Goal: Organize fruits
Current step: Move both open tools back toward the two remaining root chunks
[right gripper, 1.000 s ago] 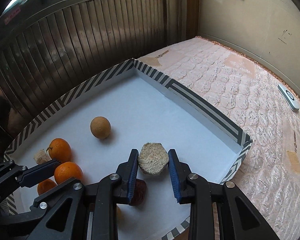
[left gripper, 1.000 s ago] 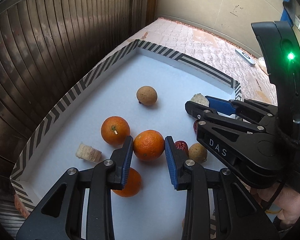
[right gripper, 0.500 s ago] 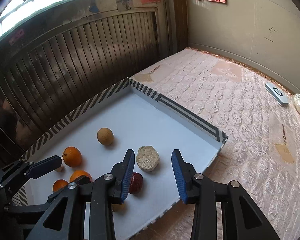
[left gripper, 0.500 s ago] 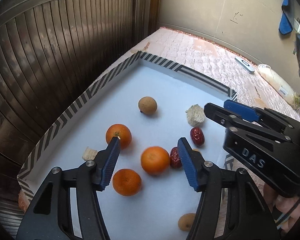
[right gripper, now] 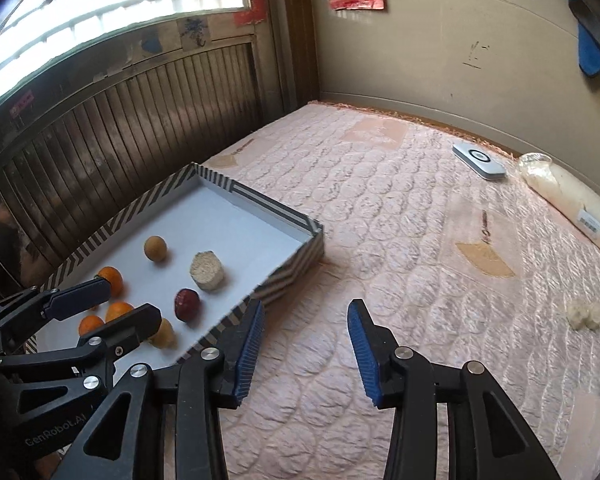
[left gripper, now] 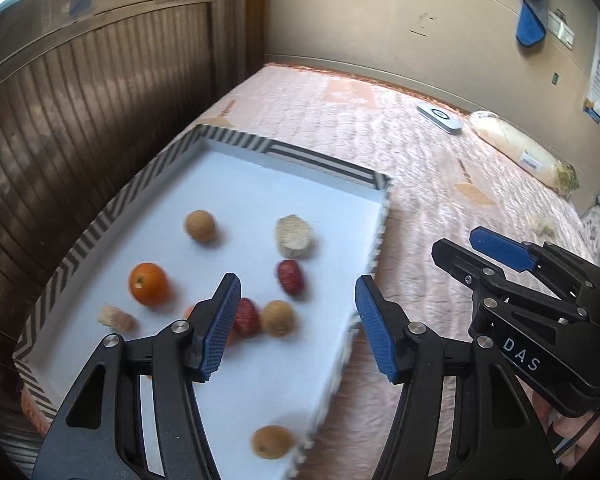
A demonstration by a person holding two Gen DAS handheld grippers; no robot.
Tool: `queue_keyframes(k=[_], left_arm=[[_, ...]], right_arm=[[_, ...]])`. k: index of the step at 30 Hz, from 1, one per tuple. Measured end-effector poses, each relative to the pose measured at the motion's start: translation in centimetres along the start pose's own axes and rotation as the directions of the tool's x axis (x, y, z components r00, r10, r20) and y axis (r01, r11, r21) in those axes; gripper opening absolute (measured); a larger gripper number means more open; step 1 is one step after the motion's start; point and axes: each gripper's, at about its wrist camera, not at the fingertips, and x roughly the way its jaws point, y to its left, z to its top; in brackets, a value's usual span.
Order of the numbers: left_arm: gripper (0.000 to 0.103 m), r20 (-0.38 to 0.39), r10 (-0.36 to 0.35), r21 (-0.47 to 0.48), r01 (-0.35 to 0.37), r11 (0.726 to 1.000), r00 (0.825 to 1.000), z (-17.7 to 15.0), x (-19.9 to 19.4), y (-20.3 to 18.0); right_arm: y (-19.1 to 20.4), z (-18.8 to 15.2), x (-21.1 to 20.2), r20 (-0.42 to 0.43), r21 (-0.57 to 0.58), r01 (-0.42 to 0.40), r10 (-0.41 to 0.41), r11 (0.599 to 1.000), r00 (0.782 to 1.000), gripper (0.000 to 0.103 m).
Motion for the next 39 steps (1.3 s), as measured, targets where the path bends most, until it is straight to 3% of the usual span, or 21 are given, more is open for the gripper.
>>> queue_keyframes(k=[10,23,32,34,39], left_arm=[[0.06,-0.056,-0.107,0.12,0.113,0.986,0.993,0.6,1.8,-9.9],[0.06,-0.14,-0.183,0.195,0.208,0.958,0.973,2.8,5.9,-20.2],[0.06,-0.166,-0.207,0.233,0.242,0.942,0.964,4.6,8.6,-25.0],[0.06,-0.163,-0.207,0.24,0.242,0.94,0.965,5.0,8.9,-25.7],[0.06,-0.163,-0.21,0.244,0.245,0.938,0.964,5.6,9.6,-26.8]], right_arm=[[-9.8,-4.0,-2.8,-0.048,0.119,0.117,-0.111,0.986,0.993,0.042],[-25.8,-6.3,-3.8,-0.129,0.251,0.297,-0.272,0.921,0.954,0.042],[-29.9,-4.1,-2.3,-0.105,0.21,0.315,-0.298,0.926,0.949,0.042],[-30.0,-3.4,-1.6,-0.094,0.198,0.287,-0.273,0.937,0.957,0.042],[-28.8,-2.5,-0.3,-0.091,0.103,0.298,-0.289,0.949,0.953,0.042]])
